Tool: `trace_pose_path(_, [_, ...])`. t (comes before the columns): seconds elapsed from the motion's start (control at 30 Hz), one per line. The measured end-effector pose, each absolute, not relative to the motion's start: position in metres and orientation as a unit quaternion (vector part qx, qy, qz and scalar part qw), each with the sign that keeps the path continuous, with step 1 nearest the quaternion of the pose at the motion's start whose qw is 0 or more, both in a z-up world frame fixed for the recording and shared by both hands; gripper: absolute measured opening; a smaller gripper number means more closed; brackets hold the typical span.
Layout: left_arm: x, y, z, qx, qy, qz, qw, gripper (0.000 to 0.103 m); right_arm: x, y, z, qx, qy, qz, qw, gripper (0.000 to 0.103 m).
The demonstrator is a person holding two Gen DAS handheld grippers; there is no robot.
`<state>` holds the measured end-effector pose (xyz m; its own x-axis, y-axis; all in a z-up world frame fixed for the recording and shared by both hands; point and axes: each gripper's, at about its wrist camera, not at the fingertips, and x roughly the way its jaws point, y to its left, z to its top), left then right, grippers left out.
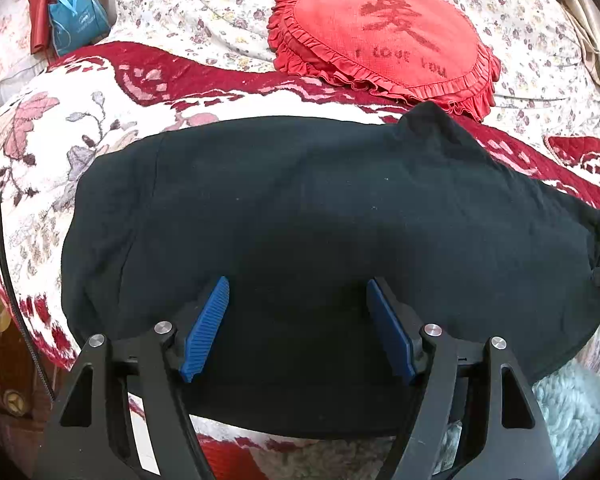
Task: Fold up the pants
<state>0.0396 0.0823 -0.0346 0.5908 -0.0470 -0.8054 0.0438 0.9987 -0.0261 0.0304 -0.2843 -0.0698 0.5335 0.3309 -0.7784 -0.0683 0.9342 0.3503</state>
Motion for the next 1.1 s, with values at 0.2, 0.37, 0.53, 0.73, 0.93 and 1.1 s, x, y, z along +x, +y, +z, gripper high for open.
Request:
trace_pose_path(0.2, [0.04,0.082,-0.034,-0.003,0.452,-0.026,0.892,0.072,0.026,-0.269,-0.07,0.085,0.472,0.102,0.871,0.037])
trace_pose_path(0.37, [0.04,0.081,-0.035,-0.004,0.453,-0.034,0.891,0.079,0.026,-0.269,-0.07,0.084,0.469,0.102,0.873,0.037])
trace_pose_path(0.53, [0.04,0.08,-0.035,-0.009,0.453,-0.04,0.891,0.082,0.025,-0.268,-0.066,0.076,0.467,0.1,0.875,0.037])
trace_pose_path(0.73, [0.041,0.073,-0.035,0.006,0.458,-0.033,0.889,0.083,-0.017,-0.344,-0.025,0.304,0.325,0.091,0.891,0.037])
trace_pose_path(0.93, [0.037,0.079,-0.008,-0.093,0.466,-0.073,0.877,0.083,-0.039,-0.4,-0.091,0.528,0.349,0.037,0.773,0.038])
trace_pose_path(1.1, [0.021,0.055,0.016,-0.182,0.452,-0.137,0.862,0.083,-0.055,-0.399,-0.095,0.545,0.335,0.015,0.768,0.044])
